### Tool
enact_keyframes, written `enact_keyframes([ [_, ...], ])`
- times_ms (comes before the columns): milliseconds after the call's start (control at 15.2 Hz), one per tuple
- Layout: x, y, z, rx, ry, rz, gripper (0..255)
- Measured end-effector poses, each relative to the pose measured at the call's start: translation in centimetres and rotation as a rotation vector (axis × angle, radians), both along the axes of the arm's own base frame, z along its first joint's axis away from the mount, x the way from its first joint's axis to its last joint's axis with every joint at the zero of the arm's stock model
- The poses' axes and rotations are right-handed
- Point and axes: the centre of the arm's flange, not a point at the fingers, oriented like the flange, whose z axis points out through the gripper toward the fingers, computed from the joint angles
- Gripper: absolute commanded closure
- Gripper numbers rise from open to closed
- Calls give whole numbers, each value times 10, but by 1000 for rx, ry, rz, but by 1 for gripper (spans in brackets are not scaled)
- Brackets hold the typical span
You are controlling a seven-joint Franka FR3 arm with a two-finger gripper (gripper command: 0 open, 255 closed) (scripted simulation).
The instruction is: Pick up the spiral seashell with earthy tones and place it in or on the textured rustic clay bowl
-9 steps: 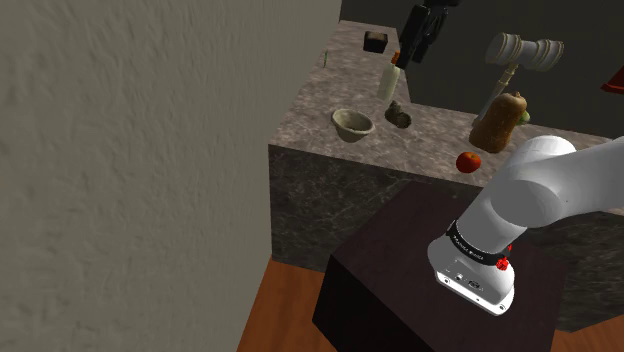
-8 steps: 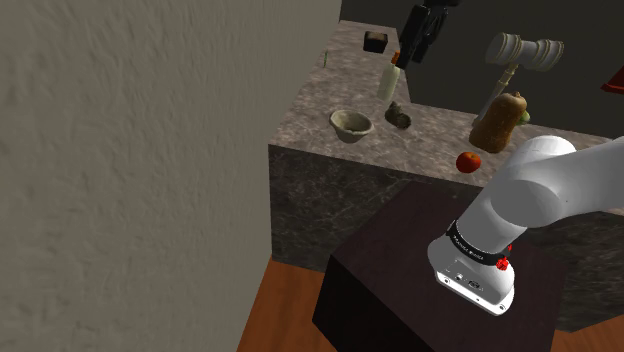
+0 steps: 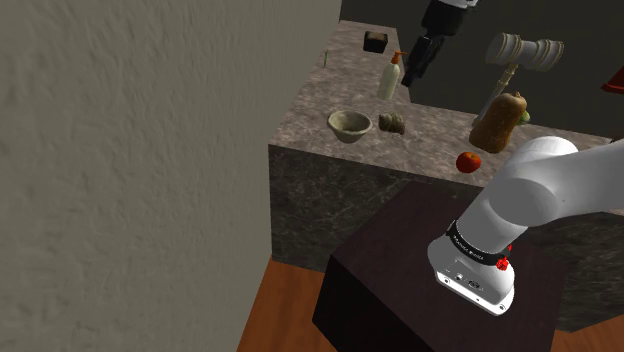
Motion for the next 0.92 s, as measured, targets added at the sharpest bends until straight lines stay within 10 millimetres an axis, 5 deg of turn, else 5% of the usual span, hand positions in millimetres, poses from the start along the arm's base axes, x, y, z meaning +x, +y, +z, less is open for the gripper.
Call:
enact_keyframes([
  [924,26,-141,-105,-50,-81,76,0],
])
